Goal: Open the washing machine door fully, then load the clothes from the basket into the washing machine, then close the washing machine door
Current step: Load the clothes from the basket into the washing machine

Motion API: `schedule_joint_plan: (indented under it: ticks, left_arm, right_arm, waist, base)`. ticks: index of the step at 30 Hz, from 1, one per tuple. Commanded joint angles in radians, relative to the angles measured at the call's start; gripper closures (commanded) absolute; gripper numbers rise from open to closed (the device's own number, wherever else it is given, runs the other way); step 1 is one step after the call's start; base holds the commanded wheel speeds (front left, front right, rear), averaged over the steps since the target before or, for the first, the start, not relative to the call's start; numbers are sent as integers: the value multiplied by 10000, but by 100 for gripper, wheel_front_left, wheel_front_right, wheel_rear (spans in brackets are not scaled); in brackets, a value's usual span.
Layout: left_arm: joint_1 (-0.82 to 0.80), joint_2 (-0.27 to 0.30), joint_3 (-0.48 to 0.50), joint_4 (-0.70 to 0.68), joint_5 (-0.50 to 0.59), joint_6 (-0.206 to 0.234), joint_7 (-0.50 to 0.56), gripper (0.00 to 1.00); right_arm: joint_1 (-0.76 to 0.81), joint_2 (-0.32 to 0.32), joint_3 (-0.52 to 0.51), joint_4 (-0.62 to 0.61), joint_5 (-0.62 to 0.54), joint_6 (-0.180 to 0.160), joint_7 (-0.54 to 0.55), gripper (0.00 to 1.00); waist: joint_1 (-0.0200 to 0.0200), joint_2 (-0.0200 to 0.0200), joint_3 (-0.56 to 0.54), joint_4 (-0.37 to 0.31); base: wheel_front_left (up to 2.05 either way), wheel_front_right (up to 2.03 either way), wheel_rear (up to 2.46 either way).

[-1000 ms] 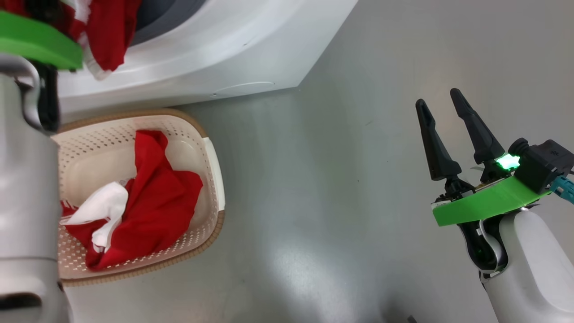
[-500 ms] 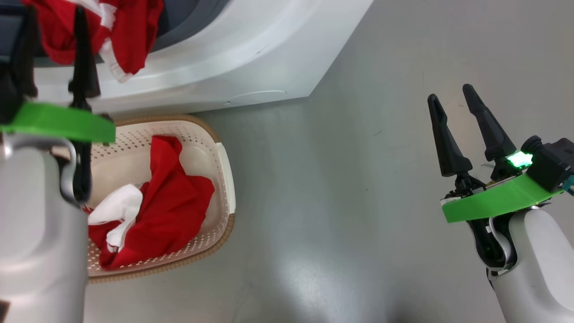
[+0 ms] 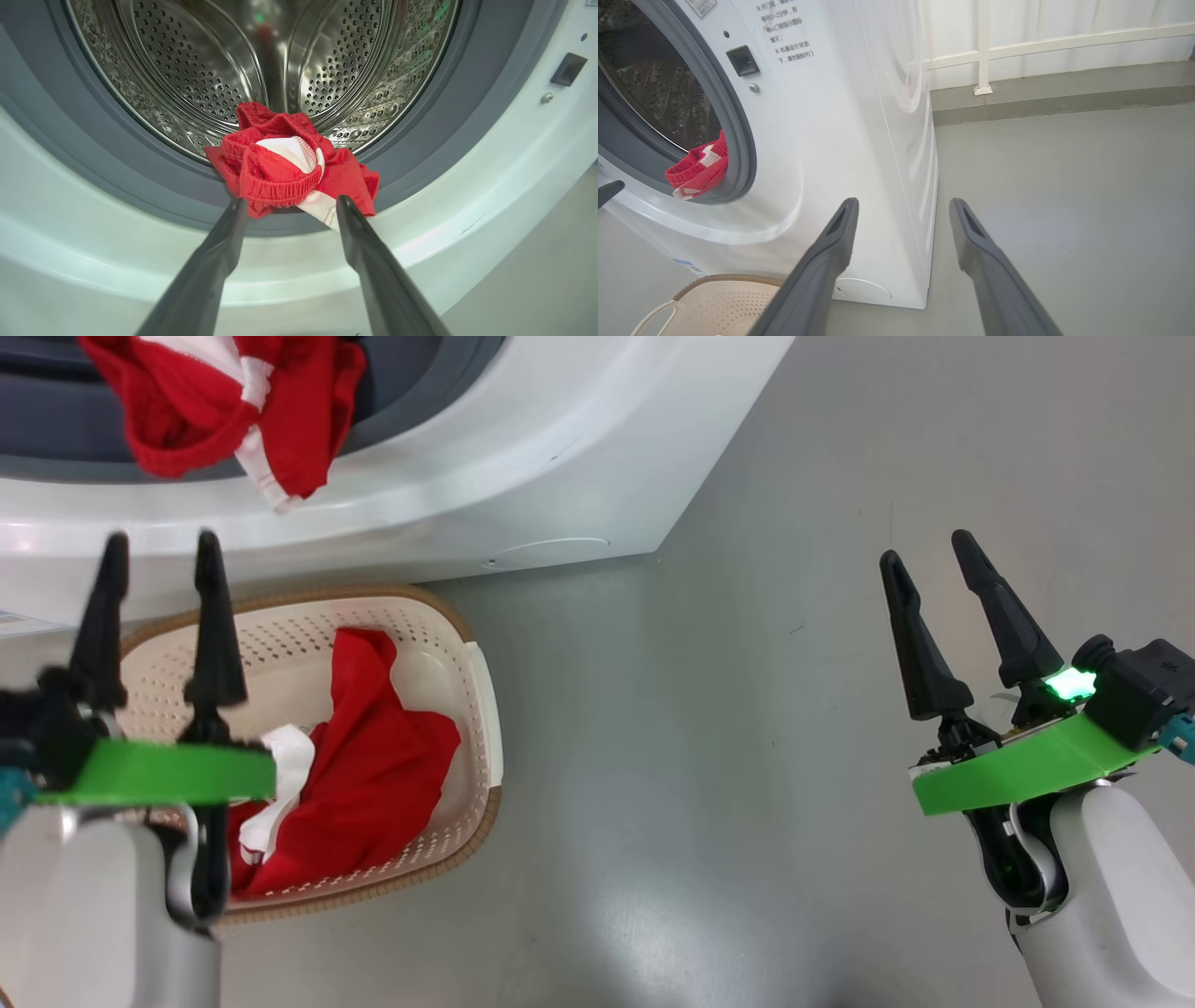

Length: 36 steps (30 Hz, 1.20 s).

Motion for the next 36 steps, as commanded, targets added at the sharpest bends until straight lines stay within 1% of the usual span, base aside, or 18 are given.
schedule_joint_plan:
  ticks: [1, 7, 15, 30, 36]
  left_arm:
    - [440, 222, 321, -495, 133, -31, -38, 0]
    - [1331, 181, 310, -1192, 366, -44, -38, 0]
    - [1864, -195, 229, -1527, 388, 2, -38, 0]
    - [1782, -391, 263, -1598, 522, -22, -38, 0]
    - [1390, -326, 87, -1162, 597, -47, -38, 0]
  right_arm:
    - [348, -78, 190, -255, 71, 16, -48, 0]
    - [355, -162, 149, -267, 75, 16, -48, 0]
    - [352, -160, 54, -300, 68, 16, -48, 0]
    - [348, -198, 31, -325, 62, 16, -48, 0]
    - [354, -175, 43, -329, 62, 16, -48, 0]
  waist:
    - [0, 0, -12, 14]
    - [0, 0, 2, 37]
    - [0, 0, -19, 65]
    - [0, 0, -53, 97]
    - [0, 0, -34, 116]
  base:
    - [0, 0, 0]
    - [0, 0, 0]
    - [0, 0, 0]
    - [0, 0, 0]
    - [0, 0, 0]
